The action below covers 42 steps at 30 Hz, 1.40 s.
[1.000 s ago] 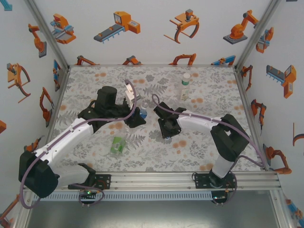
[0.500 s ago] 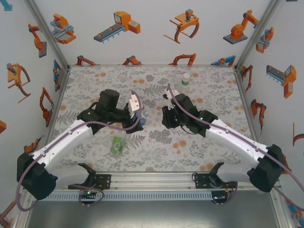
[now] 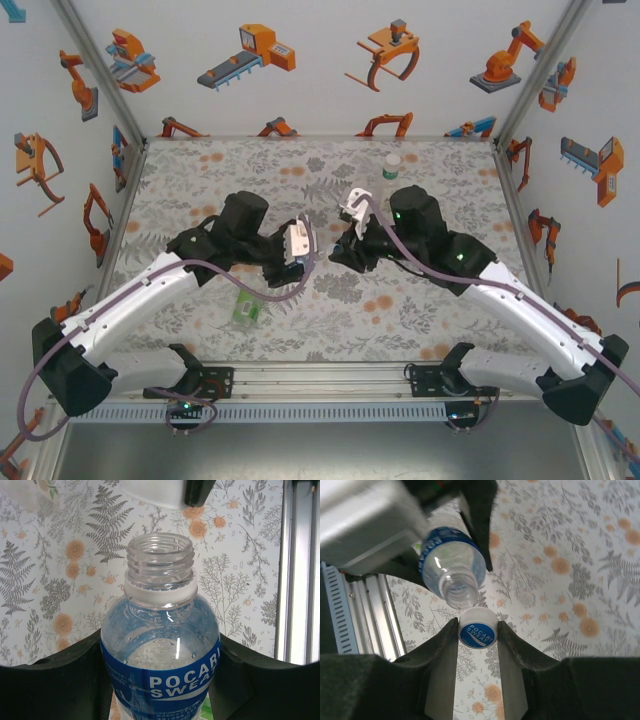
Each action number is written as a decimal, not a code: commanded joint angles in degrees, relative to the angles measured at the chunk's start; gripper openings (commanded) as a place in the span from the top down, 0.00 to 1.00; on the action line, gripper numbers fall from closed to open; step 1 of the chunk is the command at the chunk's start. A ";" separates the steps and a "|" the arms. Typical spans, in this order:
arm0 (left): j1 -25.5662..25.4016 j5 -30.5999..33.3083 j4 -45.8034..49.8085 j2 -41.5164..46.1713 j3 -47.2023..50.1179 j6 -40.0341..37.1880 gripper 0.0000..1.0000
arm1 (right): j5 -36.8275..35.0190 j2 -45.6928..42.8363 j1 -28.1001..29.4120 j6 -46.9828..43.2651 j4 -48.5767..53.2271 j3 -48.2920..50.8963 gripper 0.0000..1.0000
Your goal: Screw on the bottle caps
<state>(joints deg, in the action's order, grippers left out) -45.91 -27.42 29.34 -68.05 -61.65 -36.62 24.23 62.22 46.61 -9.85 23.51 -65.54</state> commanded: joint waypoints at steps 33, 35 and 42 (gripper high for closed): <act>-2.52 -8.61 -0.63 3.44 -0.34 -5.75 1.00 | 9.82 2.45 4.66 -14.68 2.22 -3.59 0.84; -2.52 -9.40 -0.61 3.20 -0.59 -5.41 1.00 | 10.14 2.82 5.13 -16.27 2.80 -3.60 0.84; -2.52 -10.99 -0.30 3.05 -1.19 -4.21 1.00 | 11.16 3.35 6.62 -26.99 4.40 -3.03 0.86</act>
<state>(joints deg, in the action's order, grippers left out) -47.70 -33.06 32.27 -65.76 -61.39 -41.41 33.21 64.23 51.99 -29.76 26.11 -67.90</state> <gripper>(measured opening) 0.582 0.347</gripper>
